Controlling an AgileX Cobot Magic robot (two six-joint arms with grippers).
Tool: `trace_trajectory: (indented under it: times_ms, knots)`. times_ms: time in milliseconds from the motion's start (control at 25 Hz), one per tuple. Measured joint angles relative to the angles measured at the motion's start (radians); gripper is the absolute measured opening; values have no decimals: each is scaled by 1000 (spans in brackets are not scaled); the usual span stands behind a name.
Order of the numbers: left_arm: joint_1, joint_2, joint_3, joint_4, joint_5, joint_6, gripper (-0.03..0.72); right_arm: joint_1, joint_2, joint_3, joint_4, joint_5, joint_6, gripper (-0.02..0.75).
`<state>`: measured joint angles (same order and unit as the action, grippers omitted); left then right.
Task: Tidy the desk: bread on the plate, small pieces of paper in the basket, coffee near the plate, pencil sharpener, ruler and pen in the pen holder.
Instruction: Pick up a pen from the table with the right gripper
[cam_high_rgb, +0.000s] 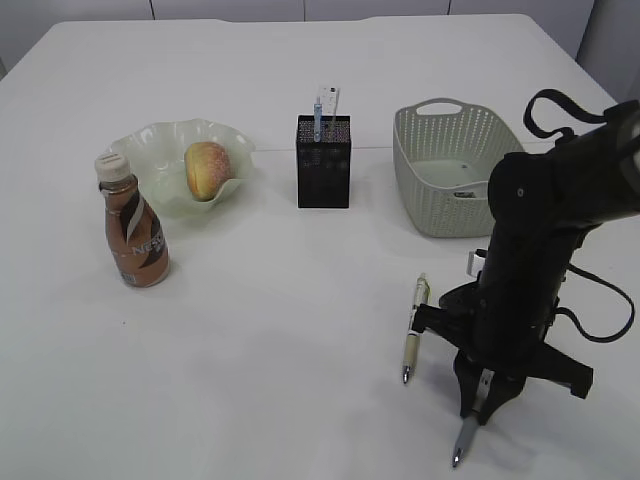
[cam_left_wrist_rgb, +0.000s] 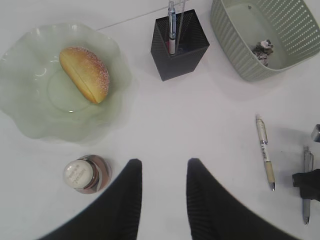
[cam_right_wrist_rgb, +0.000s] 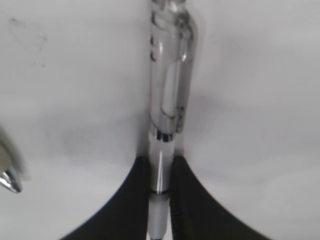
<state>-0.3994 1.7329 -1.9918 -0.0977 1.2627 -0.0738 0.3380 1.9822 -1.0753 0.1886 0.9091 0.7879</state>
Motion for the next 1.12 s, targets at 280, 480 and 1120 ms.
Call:
trace_trajectory:
  times_ms: [280, 480, 1120]
  knots:
    - [0, 0, 0, 2, 0, 0, 225, 0, 0, 0, -35, 0, -118, 78]
    - [0, 0, 0, 2, 0, 0, 225, 0, -2, 0, -42, 0, -229, 78]
    - [0, 0, 0, 2, 0, 2, 225, -2, -85, 11, -133, -121, -608, 76]
